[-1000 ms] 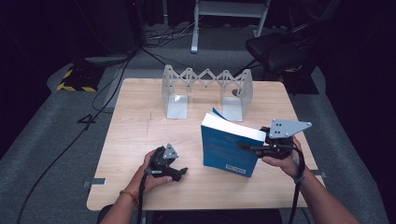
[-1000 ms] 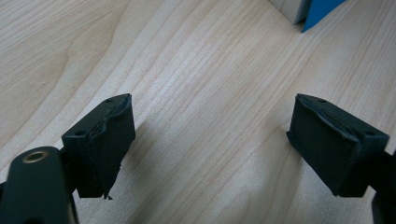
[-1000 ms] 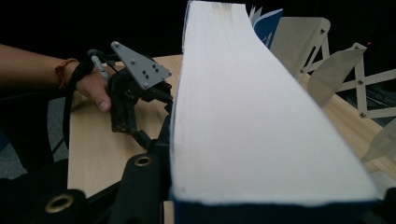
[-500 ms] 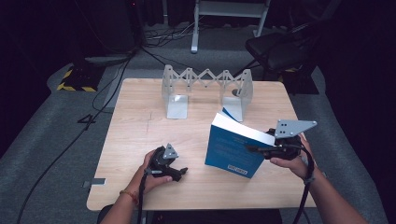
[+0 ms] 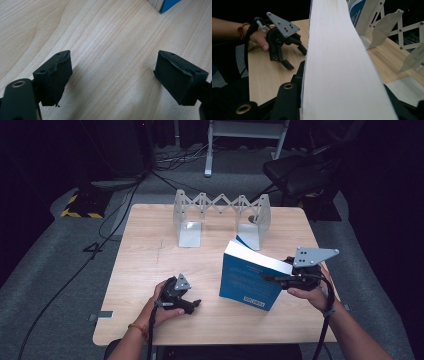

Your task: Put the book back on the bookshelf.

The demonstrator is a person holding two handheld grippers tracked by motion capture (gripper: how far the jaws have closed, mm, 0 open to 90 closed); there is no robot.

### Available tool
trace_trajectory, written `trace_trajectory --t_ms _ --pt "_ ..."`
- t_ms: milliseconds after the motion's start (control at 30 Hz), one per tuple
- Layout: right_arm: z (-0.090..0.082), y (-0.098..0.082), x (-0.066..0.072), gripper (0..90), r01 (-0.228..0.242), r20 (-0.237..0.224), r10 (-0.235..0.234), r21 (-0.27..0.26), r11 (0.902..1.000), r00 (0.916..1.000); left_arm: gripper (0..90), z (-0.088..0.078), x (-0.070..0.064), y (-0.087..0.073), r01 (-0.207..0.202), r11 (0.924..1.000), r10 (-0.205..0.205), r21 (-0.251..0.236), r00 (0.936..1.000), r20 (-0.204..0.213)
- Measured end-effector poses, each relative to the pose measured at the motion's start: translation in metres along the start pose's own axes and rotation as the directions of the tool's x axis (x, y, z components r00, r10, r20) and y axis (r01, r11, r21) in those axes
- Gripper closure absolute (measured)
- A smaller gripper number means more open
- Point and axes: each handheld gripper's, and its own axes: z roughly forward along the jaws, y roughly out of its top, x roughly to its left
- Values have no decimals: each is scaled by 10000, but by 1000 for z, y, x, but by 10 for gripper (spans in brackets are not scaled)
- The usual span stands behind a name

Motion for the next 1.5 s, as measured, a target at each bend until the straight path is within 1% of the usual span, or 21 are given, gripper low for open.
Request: trace_trajectory --t_ms 267,300,400,433,533,567,633,767,867,933,967,1067,1200,1233,1267,1367,1433,1467,1500 --pt "2 12 -4 612 99 90 -100 119 9999 9999 153 0 0 0 -16 10000 16 -4 10000 5" --pt "2 17 -6 613 166 138 -169 189 9997 9998 153 0 0 0 -13 10000 13 -7 10000 14" --pt "1 23 -8 614 262 180 -267 265 9993 9995 153 0 0 0 -31 10000 31 5 10000 56" --pt "0 25 -9 614 327 207 -335 366 9988 9992 153 0 0 0 -44 10000 44 6 10000 63" --pt "0 30 -11 614 360 314 -373 437 9984 9988 153 0 0 0 -45 10000 45 7 10000 62" --pt "-1 33 -12 614 304 410 -322 444 9986 9986 153 0 0 0 -45 10000 45 6 10000 63" --pt "-2 35 -16 615 344 410 -366 513 9981 9985 153 0 0 0 -43 10000 43 6 10000 63" --pt "-5 44 -24 614 224 704 -266 596 9980 9972 153 0 0 0 -34 10000 34 2 10000 69" --pt "-7 49 -31 614 165 945 -220 579 9982 9953 153 0 0 0 -39 10000 39 2 10000 68" --pt "-9 52 -36 614 119 1184 -180 520 9986 9928 153 0 0 0 -39 10000 39 2 10000 69" --pt "-9 52 -36 614 119 1184 -180 520 9986 9928 153 0 0 0 -39 10000 39 2 10000 69" --pt "-14 57 -45 614 -51 1587 -15 414 9991 9873 153 0 0 0 -39 10000 39 3 10000 69" --pt "-19 61 -59 614 -410 2103 344 269 9988 9770 153 0 0 0 -44 10000 44 3 10000 76" --pt "-20 62 -63 614 -504 2303 438 229 9985 9721 153 0 1 1 -73 10000 73 7 9999 93" --pt "-21 64 -69 614 -579 2556 495 256 9980 9655 153 1 1 1 -81 10000 81 2 9999 90" --pt "-22 67 -79 614 -838 3024 719 266 9961 9505 152 1 0 1 -59 10000 59 0 9999 98" --pt "-23 67 -86 614 -947 3235 831 203 9953 9426 152 1 0 1 -69 10000 69 -5 9999 101" --pt "-23 67 -86 614 -947 3235 831 203 9953 9426 152 1 0 1 -66 10000 66 -6 9999 91" --pt "-23 67 -89 614 -1037 3333 930 145 9945 9382 152 1 0 1 -68 10000 68 -8 9999 99"
